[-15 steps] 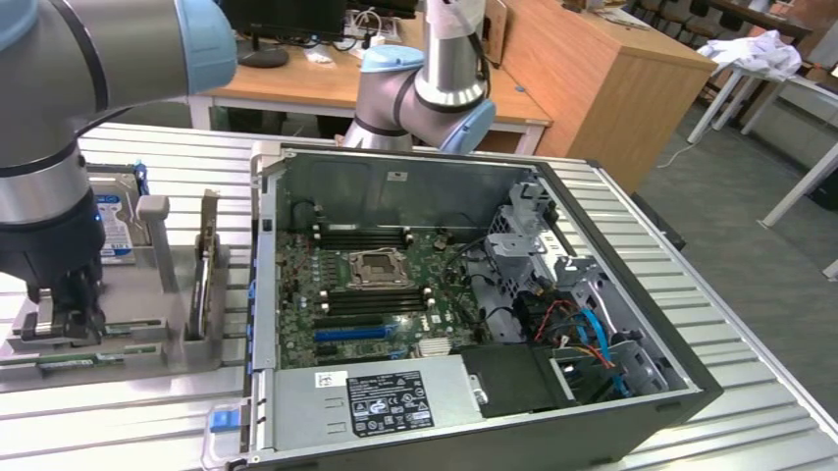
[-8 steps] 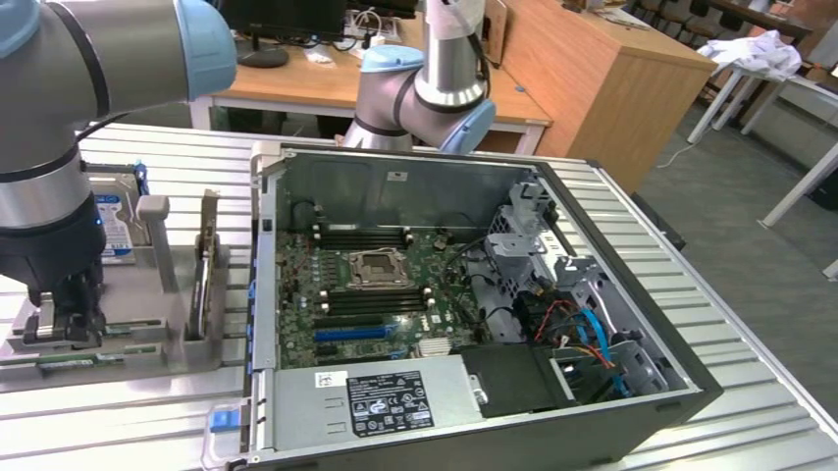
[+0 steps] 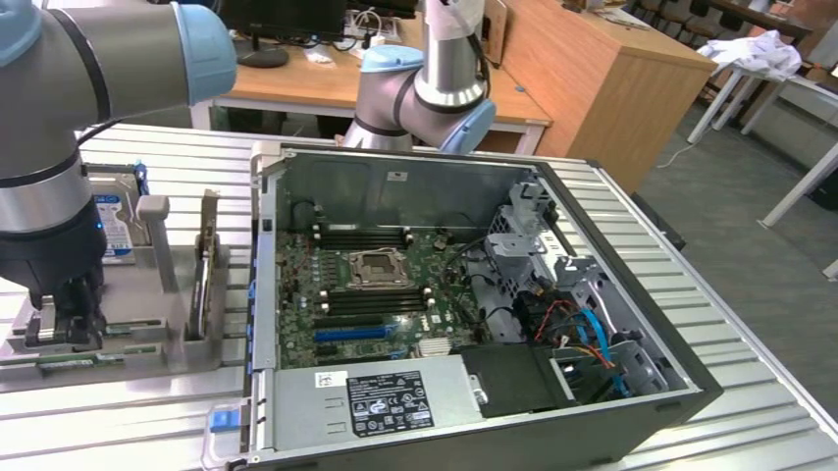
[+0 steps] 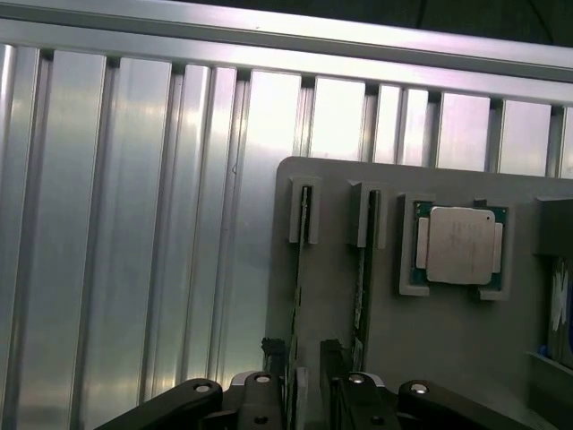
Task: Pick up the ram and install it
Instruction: 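Pick up the ram and move it above insertion slot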
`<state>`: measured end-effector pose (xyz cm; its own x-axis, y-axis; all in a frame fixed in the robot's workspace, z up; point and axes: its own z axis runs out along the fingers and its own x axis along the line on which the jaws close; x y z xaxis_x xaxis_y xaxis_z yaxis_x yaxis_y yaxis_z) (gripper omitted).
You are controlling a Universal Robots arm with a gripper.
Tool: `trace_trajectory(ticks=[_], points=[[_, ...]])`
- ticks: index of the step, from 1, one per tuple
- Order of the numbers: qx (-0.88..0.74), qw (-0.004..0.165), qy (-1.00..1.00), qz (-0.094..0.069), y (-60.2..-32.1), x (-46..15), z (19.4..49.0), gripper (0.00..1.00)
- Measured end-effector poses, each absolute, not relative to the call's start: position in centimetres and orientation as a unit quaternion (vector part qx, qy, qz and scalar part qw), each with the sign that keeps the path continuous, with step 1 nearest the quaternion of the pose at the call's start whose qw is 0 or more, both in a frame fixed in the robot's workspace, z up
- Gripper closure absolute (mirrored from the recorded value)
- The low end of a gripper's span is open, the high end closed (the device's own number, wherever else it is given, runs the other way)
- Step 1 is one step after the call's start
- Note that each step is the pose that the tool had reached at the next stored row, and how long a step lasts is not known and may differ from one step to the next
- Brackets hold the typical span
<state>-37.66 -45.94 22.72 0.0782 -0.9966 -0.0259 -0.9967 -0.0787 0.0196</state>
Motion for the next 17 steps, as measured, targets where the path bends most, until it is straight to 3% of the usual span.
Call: trace_trajectory(ticks=[17], points=[[-0.734,0.002,0.679,0.016,-45.96,-37.70,21.78,0.70]])
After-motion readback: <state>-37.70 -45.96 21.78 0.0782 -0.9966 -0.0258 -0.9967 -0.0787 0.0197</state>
